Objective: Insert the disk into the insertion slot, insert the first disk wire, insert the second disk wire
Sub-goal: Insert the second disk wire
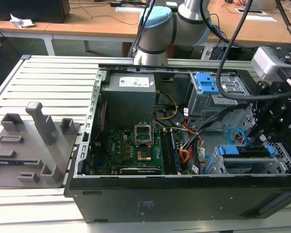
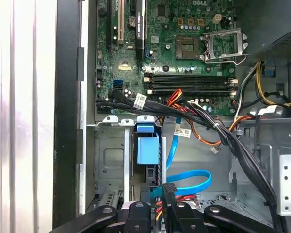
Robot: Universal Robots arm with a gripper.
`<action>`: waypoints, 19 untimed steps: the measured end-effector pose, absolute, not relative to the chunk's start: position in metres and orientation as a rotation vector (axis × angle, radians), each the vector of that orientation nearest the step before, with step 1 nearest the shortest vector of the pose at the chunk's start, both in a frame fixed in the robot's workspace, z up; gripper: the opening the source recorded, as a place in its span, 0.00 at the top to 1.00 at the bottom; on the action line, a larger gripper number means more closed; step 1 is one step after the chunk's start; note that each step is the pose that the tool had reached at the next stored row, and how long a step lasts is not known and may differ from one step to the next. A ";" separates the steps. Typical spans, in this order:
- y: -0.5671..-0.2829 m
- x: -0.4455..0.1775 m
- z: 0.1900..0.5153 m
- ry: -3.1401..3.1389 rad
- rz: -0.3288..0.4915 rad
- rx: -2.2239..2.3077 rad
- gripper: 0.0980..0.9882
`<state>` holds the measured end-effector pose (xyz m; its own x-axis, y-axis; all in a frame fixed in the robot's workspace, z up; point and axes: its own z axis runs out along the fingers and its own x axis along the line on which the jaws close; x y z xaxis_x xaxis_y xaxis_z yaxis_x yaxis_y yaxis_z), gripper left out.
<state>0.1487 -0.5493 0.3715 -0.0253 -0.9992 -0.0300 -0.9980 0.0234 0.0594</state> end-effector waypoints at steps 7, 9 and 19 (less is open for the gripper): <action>-0.549 0.149 0.378 -2.233 -0.099 2.179 0.84; -0.549 0.149 0.378 -2.233 -0.099 2.179 0.93; -0.549 0.145 0.369 -2.233 -0.100 2.179 0.99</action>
<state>0.1455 -0.5494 0.3691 -0.0253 -0.9992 -0.0305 -0.9980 0.0234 0.0594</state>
